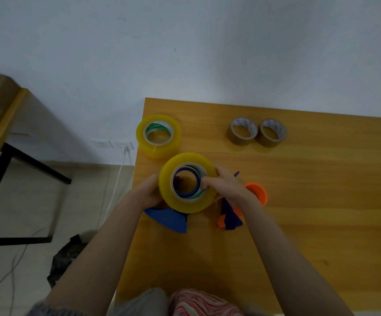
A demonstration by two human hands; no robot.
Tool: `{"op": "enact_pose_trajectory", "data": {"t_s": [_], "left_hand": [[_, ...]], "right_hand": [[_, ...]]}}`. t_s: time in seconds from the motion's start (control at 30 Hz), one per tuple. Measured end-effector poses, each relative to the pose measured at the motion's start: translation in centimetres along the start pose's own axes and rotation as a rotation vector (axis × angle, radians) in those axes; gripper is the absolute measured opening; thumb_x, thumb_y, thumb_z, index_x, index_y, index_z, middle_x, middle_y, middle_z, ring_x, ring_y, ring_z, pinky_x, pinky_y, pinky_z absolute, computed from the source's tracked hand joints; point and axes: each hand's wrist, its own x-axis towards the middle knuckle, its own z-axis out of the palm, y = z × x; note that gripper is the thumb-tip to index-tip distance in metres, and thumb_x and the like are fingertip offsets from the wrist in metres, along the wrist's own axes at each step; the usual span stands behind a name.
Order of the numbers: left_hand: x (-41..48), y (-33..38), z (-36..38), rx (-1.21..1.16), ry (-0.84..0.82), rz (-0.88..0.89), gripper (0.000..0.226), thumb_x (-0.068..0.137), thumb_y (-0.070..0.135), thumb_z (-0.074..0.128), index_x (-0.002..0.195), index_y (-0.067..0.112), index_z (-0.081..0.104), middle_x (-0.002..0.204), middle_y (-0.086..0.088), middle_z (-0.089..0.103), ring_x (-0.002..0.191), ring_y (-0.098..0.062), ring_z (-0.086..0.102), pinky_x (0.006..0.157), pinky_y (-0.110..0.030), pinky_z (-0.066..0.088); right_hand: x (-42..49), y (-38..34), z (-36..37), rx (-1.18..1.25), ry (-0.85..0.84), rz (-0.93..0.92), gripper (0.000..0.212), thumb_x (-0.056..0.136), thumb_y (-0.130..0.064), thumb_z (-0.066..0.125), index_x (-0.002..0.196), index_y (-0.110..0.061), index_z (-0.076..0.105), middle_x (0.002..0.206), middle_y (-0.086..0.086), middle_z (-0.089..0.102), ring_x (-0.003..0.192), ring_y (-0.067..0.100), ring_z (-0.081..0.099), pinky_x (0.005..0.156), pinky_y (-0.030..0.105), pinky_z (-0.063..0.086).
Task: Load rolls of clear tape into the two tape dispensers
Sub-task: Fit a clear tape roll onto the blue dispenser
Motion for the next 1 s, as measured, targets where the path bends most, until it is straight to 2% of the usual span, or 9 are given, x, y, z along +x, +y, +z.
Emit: {"op": "enact_pose_trajectory", "data": {"t_s": [0.17,0.27,0.33,0.57,0.77,0.9,1.0], "left_hand": [[-0.4,0.0,0.1,-0.071,-0.027,0.032,0.023,0.098,0.020,0.045,0.104,0.007,0.063,0.095,-0.011,0.065,0.085,-0.023,0.063,0.073,-0.034,0.058],[-0.5,0.1,-0.2,-0.113,-0.040,0.031,0.035,0.098,0.033,0.042,0.116,0.010,0.062,0.106,-0.012,0.067,0.096,-0.024,0.064,0.086,-0.039,0.054],[-0.4,0.1,-0.4,-0.120,-0.037,0.007,0.043,0.098,0.042,0.040,0.119,0.012,0.063,0.114,-0.013,0.068,0.104,-0.026,0.064,0.088,-0.041,0.052],[-0.4,-0.1,-0.1,-0.140,-0.038,-0.016,0.062,0.096,0.056,0.030,0.112,0.009,0.067,0.119,-0.018,0.065,0.114,-0.031,0.059,0.102,-0.047,0.042],[-0.7,0.0,0.6,-0.131,-0.005,0.011,0.057,0.096,0.054,0.032,0.121,0.011,0.061,0.122,-0.017,0.063,0.115,-0.030,0.059,0.096,-0.045,0.048],[-0.8,-0.1,1.0,-0.105,0.020,0.021,0.056,0.096,0.053,0.032,0.117,0.012,0.063,0.119,-0.018,0.064,0.114,-0.031,0.059,0.093,-0.045,0.049],[-0.7,-0.2,1.2,-0.099,0.038,0.024,0.056,0.096,0.054,0.032,0.115,0.012,0.063,0.109,-0.015,0.068,0.102,-0.027,0.065,0.079,-0.039,0.057]], "right_hand": [[0.2,0.2,0.2,0.026,0.014,0.042,0.040,0.083,0.000,0.056,0.118,-0.018,0.053,0.098,0.007,0.060,0.080,0.020,0.064,0.050,0.032,0.056],[0.3,0.0,0.1,0.026,0.019,0.051,0.037,0.084,-0.001,0.057,0.117,-0.017,0.054,0.097,0.007,0.060,0.078,0.021,0.065,0.051,0.035,0.057],[0.4,0.1,0.1,0.010,0.021,0.053,0.041,0.083,-0.001,0.057,0.122,-0.017,0.053,0.099,0.007,0.060,0.079,0.022,0.065,0.051,0.036,0.058],[0.5,0.7,0.1,0.004,0.074,0.057,0.056,0.082,-0.003,0.060,0.133,-0.022,0.046,0.100,0.004,0.059,0.080,0.023,0.065,0.055,0.040,0.060],[0.6,1.2,0.4,0.049,0.099,0.068,0.059,0.082,-0.004,0.062,0.135,-0.019,0.043,0.105,0.005,0.057,0.090,0.025,0.063,0.054,0.039,0.059],[0.6,1.5,0.5,0.061,0.117,0.075,0.055,0.082,-0.005,0.062,0.132,-0.019,0.045,0.108,0.006,0.056,0.093,0.027,0.062,0.055,0.041,0.060],[0.6,1.7,0.7,0.066,0.136,0.084,0.054,0.081,-0.005,0.062,0.131,-0.018,0.045,0.111,0.007,0.055,0.093,0.027,0.062,0.055,0.042,0.060]]}}
